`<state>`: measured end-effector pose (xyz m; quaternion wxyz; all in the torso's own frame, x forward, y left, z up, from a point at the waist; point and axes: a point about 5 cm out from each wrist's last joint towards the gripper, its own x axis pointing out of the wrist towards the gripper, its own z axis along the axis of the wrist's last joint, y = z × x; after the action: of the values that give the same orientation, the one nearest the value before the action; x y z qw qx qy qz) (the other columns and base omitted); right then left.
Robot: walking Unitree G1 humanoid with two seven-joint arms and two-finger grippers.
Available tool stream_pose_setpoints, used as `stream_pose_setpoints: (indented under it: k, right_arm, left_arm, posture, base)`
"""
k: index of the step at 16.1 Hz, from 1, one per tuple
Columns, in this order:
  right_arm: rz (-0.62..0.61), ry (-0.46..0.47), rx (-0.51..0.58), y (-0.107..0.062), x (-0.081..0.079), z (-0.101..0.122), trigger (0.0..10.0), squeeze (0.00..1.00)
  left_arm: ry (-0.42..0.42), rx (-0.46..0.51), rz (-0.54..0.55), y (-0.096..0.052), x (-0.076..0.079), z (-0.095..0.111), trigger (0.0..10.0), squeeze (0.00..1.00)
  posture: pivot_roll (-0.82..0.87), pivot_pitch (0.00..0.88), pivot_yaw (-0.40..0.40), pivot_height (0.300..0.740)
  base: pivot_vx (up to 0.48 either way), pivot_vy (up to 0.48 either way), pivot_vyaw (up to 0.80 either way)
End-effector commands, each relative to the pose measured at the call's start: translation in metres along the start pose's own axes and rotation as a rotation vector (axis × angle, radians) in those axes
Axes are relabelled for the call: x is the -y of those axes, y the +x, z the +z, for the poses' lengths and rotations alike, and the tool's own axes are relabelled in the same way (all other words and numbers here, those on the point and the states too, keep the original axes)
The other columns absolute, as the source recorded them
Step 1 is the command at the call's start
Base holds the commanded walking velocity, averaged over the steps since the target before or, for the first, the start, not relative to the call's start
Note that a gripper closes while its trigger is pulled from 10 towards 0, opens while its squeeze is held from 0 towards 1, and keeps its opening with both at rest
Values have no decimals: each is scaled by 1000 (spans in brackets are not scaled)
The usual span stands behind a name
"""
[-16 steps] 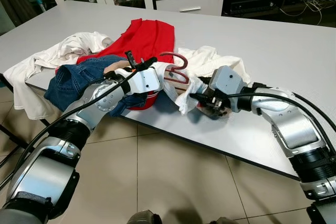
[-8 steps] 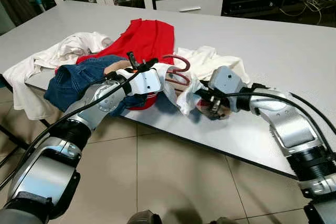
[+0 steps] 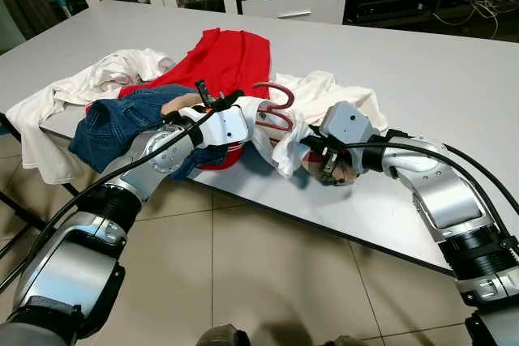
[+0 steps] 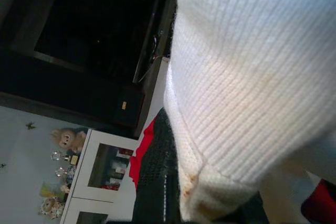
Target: Hang hanger
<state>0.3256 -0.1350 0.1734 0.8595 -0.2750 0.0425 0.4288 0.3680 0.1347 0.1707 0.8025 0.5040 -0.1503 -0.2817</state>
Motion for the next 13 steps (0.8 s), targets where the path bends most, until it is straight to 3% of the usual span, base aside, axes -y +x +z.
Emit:
stream_pose_setpoints:
  k: [1, 2, 3, 4, 8, 11, 13]
  right_arm:
    - [-5, -8, 21, 4, -1, 6, 0, 0]
    - [-8, -7, 22, 4, 0, 6, 0, 0]
    - [-11, -7, 23, 4, 0, 6, 0, 0]
    - [-14, -6, 24, 3, 1, 6, 0, 0]
    - [-32, 7, 23, 3, 3, 4, 0, 0]
    - [-61, 36, 13, 5, 5, 1, 0, 0]
    - [-110, 77, -7, 7, 8, -5, 0, 0]
  left_arm:
    - [15, 66, 23, 4, -8, 11, 5686, 0]
    - [19, 67, 24, 4, -8, 11, 6039, 0]
    - [18, 72, 19, 4, -8, 11, 7725, 0]
    - [2, 70, 8, 4, -8, 11, 10000, 1000]
    - [-55, 82, 50, 3, -12, 12, 10000, 1000]
    - [-185, 140, 61, 1, -11, 16, 10000, 1000]
    - [-303, 168, 145, 0, -20, 18, 10000, 1000]
  posture:
    - [-117, 0, 121, 740]
    - [-117, 0, 121, 740]
    - [-117, 0, 121, 740]
    - [-117, 0, 121, 740]
    - [-115, 0, 118, 740]
    - [-112, 0, 115, 740]
    - [-110, 0, 113, 740]
  base:
    - [0, 0, 0]
    - [0, 0, 0]
    - [0, 0, 0]
    - [0, 0, 0]
    - [0, 0, 0]
    - [0, 0, 0]
    - [0, 0, 0]
